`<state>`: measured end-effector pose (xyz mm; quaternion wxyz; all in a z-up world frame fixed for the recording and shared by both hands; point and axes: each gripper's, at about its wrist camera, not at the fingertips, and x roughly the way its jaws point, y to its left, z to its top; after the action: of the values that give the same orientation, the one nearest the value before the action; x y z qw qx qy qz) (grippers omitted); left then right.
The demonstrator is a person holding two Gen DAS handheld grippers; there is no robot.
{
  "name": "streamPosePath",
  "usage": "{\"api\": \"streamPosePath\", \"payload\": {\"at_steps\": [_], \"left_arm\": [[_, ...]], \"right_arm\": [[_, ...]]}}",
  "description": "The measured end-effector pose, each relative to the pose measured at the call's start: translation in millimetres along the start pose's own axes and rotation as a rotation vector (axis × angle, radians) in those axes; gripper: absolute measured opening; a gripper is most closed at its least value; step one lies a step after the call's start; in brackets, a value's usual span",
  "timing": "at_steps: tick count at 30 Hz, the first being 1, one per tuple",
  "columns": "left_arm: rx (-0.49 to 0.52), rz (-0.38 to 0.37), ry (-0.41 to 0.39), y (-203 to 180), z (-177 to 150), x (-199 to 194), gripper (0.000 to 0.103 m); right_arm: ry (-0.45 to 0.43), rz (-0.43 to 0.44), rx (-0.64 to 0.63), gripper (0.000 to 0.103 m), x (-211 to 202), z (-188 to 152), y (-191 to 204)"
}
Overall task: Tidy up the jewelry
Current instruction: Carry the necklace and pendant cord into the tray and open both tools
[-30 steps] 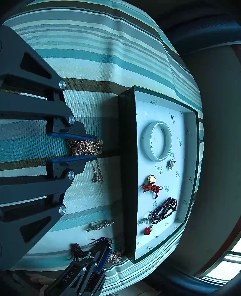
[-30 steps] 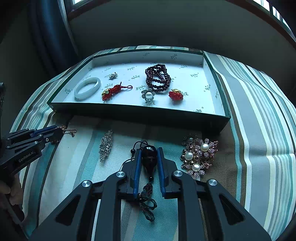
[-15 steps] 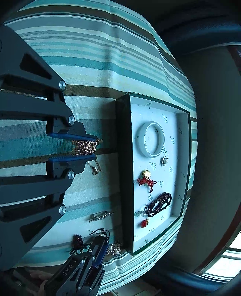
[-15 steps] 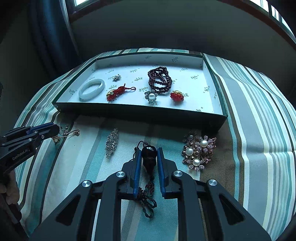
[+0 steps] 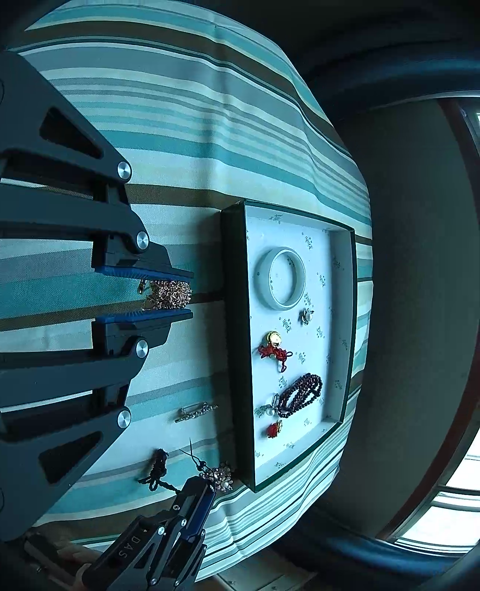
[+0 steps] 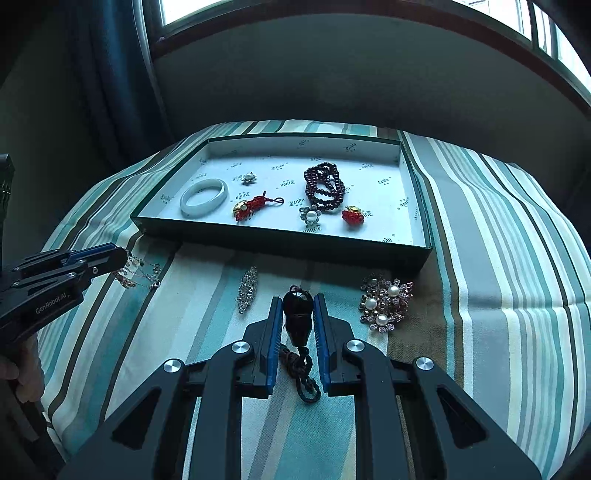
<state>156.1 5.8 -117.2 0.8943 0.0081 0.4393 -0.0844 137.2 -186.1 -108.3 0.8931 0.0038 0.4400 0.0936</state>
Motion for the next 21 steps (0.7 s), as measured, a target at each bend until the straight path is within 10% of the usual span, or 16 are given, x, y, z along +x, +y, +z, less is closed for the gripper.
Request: {"api": "streamPosePath", "payload": {"at_steps": [21], "left_arm": [[0.014, 0.002, -0.107, -13, 1, -56, 0.014]], "right_arm": [[-0.106, 0.012, -0.026, 0.017, -47, 2, 13]]}}
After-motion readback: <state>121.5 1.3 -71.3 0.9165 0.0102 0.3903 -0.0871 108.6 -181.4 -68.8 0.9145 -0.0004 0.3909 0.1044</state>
